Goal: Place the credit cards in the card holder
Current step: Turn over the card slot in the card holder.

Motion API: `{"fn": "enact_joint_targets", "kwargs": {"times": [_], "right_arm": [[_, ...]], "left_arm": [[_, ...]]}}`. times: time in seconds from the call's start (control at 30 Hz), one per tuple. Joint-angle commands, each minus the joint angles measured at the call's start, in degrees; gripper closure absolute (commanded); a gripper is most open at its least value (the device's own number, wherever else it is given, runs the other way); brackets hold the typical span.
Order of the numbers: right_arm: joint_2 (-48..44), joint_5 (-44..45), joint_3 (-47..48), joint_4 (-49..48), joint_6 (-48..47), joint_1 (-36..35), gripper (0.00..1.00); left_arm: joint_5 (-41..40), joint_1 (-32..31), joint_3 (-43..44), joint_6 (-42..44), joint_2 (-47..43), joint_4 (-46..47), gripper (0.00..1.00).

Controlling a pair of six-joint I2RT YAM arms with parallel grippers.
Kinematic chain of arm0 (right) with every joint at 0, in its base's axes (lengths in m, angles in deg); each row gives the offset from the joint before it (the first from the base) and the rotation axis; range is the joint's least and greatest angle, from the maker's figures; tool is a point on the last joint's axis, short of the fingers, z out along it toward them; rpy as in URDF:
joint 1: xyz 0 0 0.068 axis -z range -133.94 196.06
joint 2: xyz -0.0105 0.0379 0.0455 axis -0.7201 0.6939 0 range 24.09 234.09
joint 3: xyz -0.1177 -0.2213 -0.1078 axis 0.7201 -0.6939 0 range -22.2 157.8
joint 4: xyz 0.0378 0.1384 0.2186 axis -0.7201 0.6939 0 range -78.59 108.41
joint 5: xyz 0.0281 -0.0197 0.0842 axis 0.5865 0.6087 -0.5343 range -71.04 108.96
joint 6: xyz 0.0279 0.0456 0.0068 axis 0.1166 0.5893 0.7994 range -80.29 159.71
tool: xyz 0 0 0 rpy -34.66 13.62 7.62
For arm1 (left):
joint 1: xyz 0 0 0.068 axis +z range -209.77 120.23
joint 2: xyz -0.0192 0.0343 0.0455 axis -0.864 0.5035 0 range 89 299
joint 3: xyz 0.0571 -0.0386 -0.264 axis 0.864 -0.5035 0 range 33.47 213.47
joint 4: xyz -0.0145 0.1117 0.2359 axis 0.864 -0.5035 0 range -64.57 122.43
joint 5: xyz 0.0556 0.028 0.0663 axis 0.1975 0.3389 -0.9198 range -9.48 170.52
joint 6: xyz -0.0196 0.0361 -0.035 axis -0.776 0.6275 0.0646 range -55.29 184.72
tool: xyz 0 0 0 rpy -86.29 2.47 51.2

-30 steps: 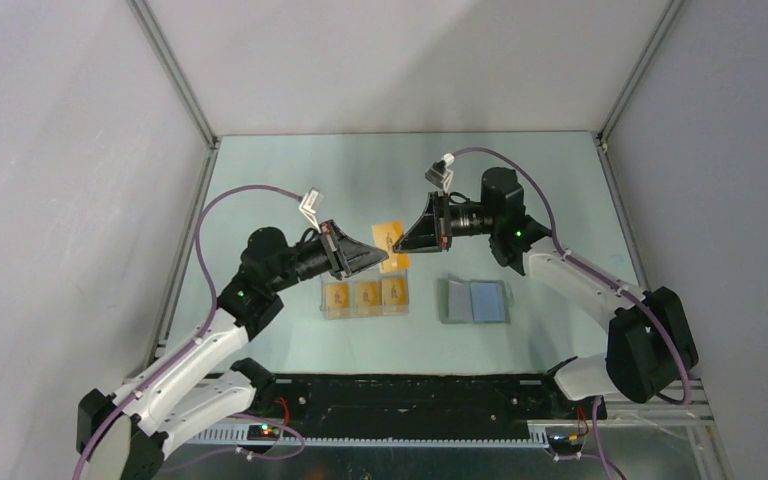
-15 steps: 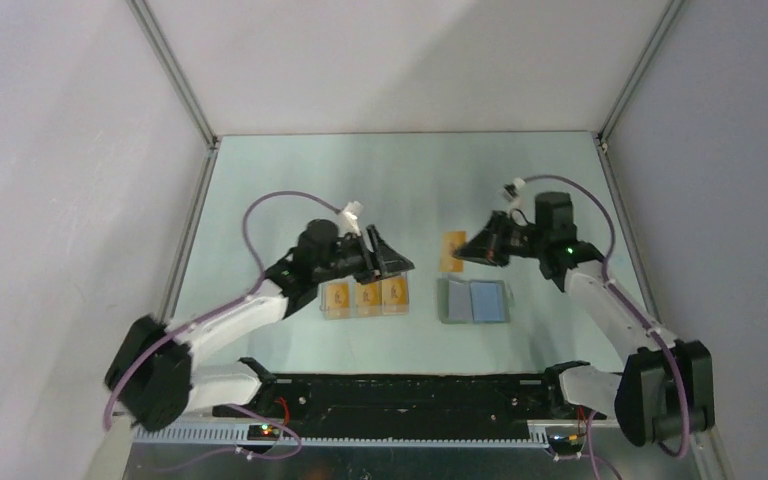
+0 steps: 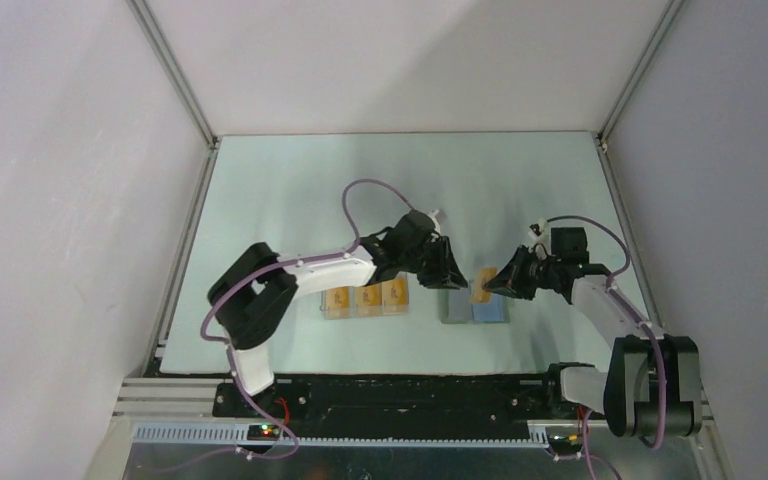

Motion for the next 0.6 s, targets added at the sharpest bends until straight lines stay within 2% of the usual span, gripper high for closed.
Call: {"fn": "enact_joint_targets", "kwargs": {"times": [0.0, 0.2, 0.57], "right_arm": [[3.37, 2.18, -1.17, -2.42, -2.9, -1.19, 1.0], [6.82, 5.2, -1.27, -5.02, -2.65, -4.67, 1.0], [4.69, 13.96, -1.1, -3.86, -4.74, -7.67, 1.0]], "left_arm": [[-3.56, -1.92, 3.26, 1.58, 4.31, -6.03, 0.75], [-5.79, -2.0, 0.96, 0.63, 7.1, -6.49, 0.82], [-10.14, -1.51, 0.13, 2.13, 8.55, -12.68, 0.9]]}}
